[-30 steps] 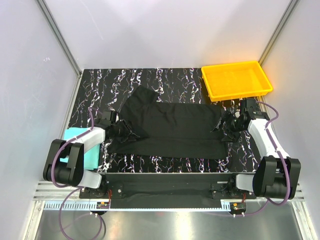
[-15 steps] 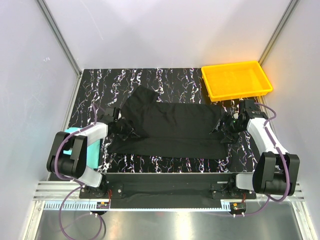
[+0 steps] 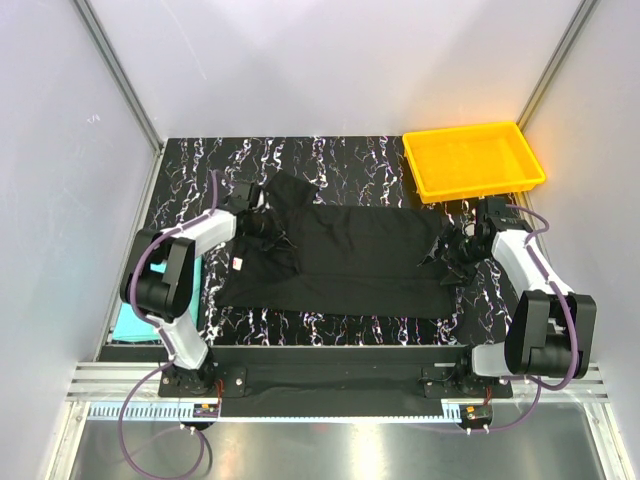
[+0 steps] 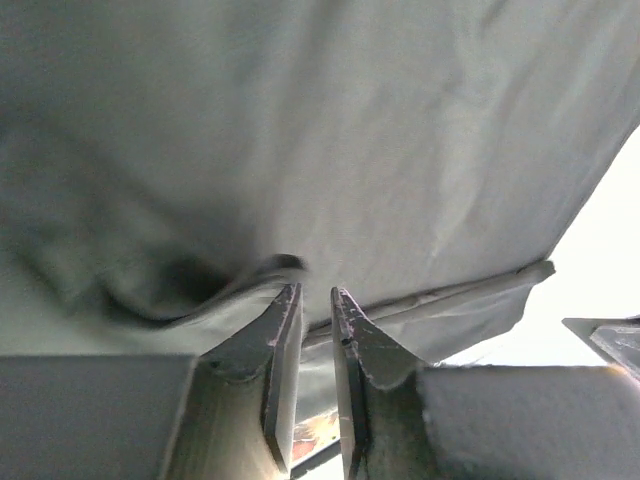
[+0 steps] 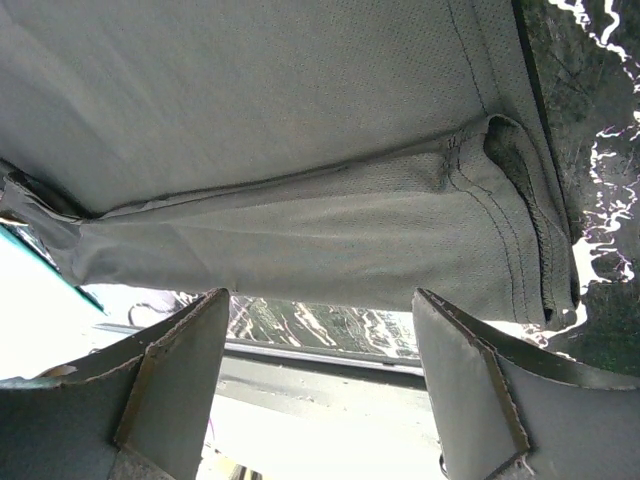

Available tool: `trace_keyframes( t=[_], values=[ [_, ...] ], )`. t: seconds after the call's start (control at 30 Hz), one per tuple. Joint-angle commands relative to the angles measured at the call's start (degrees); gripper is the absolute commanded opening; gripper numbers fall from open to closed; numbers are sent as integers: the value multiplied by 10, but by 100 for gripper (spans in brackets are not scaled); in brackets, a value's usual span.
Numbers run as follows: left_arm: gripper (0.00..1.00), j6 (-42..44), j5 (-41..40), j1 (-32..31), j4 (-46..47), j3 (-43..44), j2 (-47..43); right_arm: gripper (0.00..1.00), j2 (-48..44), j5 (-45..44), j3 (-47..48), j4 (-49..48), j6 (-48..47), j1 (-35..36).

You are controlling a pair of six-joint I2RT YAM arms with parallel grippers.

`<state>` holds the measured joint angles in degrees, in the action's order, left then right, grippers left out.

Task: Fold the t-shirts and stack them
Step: Fold the tshirt

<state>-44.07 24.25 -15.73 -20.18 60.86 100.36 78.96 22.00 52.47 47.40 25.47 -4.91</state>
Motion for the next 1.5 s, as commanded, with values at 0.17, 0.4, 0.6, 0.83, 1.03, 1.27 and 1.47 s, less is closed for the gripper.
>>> trace_keyframes(
  t=[0.17, 0.4, 0.6, 0.83, 1.03, 1.27, 1.47],
  values=[
    [20, 158, 37, -60, -26, 81, -39, 82, -6, 5, -7, -19, -2, 3],
    [48, 123, -88, -27, -66, -30, -200, 89, 51, 30, 46, -94, -24, 119],
    [39, 109, -41, 94, -55, -160, -311, 83, 176, 61, 173, -194, -17, 280],
    [32, 121, 12, 116, -21, -177, -243, 79, 353, 98, 344, -208, -41, 376],
    [31, 123, 11, 148, -12, -184, -196, 75, 448, 116, 442, -209, -53, 420],
    [31, 123, 8, 170, -10, -193, -149, 61, 509, 123, 497, -209, -49, 438],
    [31, 128, 7, 177, -9, -193, -125, 52, 535, 121, 512, -208, -43, 438]
  ],
)
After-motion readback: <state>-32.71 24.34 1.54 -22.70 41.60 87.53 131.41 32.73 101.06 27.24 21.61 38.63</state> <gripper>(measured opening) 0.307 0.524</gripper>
